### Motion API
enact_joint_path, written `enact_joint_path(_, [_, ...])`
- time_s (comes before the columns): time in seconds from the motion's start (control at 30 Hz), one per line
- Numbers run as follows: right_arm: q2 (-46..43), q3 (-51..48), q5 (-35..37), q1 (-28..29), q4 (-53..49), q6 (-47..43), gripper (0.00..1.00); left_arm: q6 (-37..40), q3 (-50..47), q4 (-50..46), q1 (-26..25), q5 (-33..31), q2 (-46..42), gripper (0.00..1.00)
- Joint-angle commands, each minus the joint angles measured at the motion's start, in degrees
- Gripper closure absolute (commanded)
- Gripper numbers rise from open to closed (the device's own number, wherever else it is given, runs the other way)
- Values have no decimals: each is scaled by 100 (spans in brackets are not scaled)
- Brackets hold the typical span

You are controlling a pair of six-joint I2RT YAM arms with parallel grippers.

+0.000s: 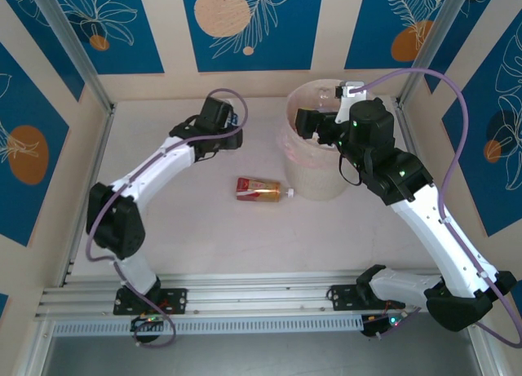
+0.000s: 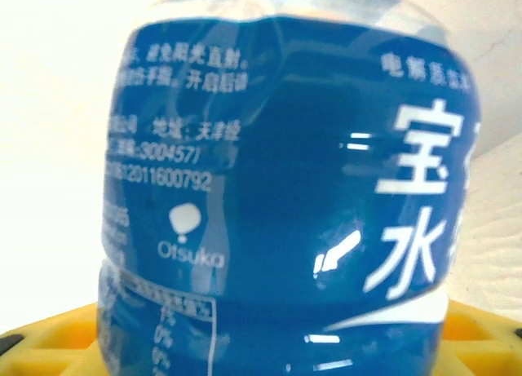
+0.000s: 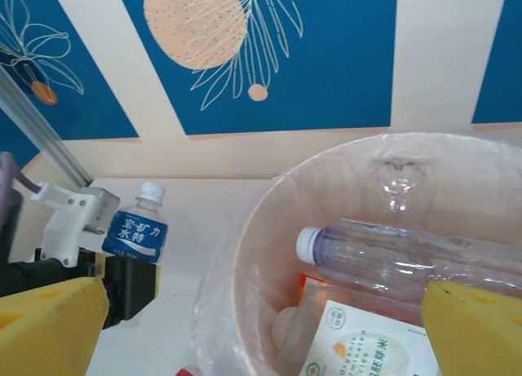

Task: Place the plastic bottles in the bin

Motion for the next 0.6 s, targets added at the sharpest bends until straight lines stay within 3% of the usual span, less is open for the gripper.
enact_joint_path(0.0, [-65, 9, -474, 32, 164, 271, 1, 236, -386, 458, 31, -36, -542, 40])
enact_joint_path(0.4, [325, 82, -2188, -64, 614, 911, 0, 813, -1580, 2620, -274, 1939, -2076, 40])
enact_joint_path(0.57, [668, 284, -2820, -82, 772, 1066, 6, 1182, -1822, 3245, -431, 2808, -2285, 40])
